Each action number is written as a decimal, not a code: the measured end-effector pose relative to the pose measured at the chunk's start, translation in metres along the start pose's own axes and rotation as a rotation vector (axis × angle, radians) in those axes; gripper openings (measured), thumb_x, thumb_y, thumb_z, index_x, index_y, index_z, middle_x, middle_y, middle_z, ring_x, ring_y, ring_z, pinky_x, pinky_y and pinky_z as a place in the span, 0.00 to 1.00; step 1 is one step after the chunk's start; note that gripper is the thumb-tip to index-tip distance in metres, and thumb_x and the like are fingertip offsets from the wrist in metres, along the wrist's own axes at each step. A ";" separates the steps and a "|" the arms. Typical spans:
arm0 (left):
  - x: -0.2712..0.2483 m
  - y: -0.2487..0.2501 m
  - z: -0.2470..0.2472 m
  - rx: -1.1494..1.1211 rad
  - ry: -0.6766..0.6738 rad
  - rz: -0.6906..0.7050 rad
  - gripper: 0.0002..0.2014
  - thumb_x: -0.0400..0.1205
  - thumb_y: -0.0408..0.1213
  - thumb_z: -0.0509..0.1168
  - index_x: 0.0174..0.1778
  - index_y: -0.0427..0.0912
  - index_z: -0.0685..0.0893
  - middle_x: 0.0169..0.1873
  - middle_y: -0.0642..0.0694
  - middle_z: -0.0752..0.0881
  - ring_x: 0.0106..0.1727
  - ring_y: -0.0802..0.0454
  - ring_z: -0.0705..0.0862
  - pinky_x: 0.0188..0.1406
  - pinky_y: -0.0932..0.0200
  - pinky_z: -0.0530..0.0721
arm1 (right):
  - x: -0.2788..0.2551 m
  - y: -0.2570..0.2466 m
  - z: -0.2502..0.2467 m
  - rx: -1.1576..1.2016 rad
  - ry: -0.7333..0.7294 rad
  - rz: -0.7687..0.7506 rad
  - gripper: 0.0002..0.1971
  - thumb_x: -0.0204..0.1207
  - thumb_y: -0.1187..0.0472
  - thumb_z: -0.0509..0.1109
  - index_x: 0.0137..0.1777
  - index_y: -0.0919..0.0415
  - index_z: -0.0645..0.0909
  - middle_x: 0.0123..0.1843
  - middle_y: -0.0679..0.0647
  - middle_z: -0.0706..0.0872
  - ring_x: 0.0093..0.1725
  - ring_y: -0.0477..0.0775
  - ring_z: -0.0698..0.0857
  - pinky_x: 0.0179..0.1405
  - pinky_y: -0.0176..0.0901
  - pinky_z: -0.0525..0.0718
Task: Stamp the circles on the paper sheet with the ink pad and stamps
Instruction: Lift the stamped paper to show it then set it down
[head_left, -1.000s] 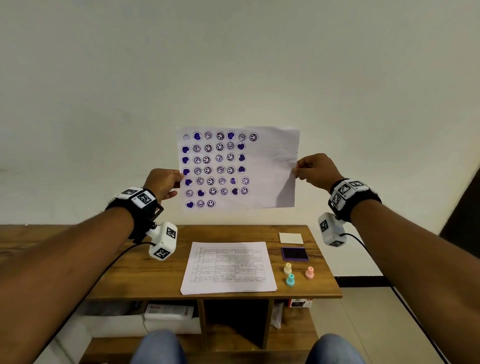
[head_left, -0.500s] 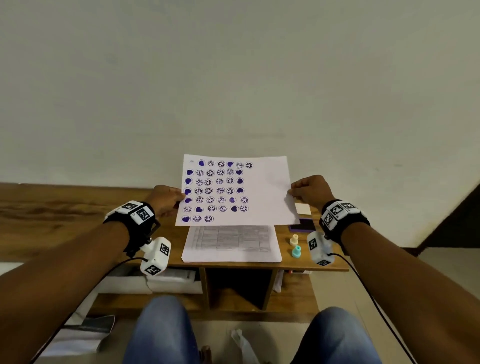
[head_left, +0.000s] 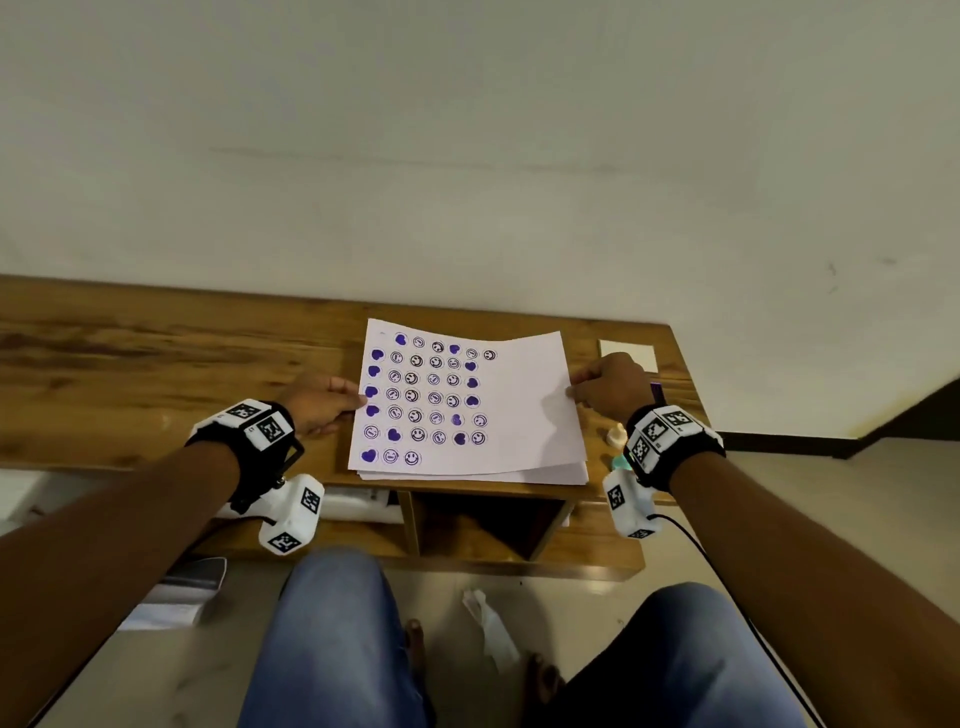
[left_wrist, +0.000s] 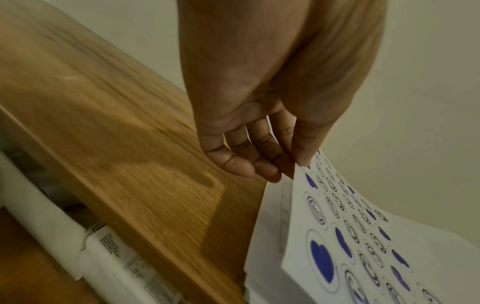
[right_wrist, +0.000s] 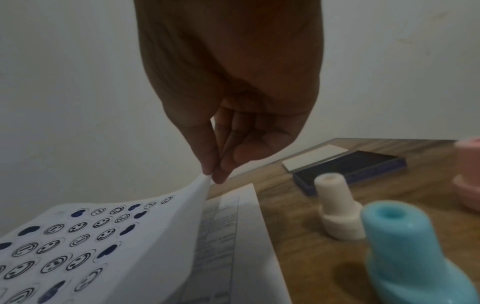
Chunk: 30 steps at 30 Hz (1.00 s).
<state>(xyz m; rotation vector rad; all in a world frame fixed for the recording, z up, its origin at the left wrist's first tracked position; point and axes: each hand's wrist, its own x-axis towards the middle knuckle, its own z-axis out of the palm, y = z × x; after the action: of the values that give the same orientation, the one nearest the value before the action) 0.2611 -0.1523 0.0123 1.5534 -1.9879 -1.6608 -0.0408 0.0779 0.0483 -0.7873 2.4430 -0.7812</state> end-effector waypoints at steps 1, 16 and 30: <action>0.005 -0.003 0.002 0.002 -0.008 -0.003 0.03 0.80 0.36 0.69 0.47 0.45 0.87 0.44 0.44 0.91 0.35 0.55 0.84 0.17 0.70 0.72 | 0.002 0.002 0.005 -0.025 -0.006 0.019 0.04 0.71 0.62 0.81 0.39 0.53 0.89 0.37 0.49 0.90 0.45 0.53 0.89 0.55 0.50 0.89; 0.036 -0.007 0.017 0.074 -0.014 -0.025 0.06 0.77 0.36 0.73 0.47 0.49 0.84 0.42 0.48 0.90 0.42 0.55 0.86 0.34 0.62 0.78 | 0.012 0.012 0.024 -0.248 0.094 0.130 0.08 0.73 0.58 0.78 0.51 0.50 0.90 0.52 0.53 0.91 0.51 0.59 0.88 0.55 0.53 0.89; 0.041 -0.007 0.009 0.129 -0.006 -0.091 0.05 0.80 0.41 0.69 0.47 0.46 0.87 0.43 0.46 0.91 0.40 0.55 0.86 0.37 0.62 0.78 | 0.012 0.012 0.030 -0.330 0.085 0.102 0.06 0.74 0.61 0.76 0.49 0.53 0.91 0.51 0.53 0.91 0.48 0.58 0.88 0.44 0.45 0.84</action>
<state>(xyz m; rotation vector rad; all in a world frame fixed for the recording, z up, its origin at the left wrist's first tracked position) 0.2399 -0.1758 -0.0164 1.7083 -2.0956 -1.5987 -0.0367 0.0670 0.0160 -0.7493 2.7050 -0.3843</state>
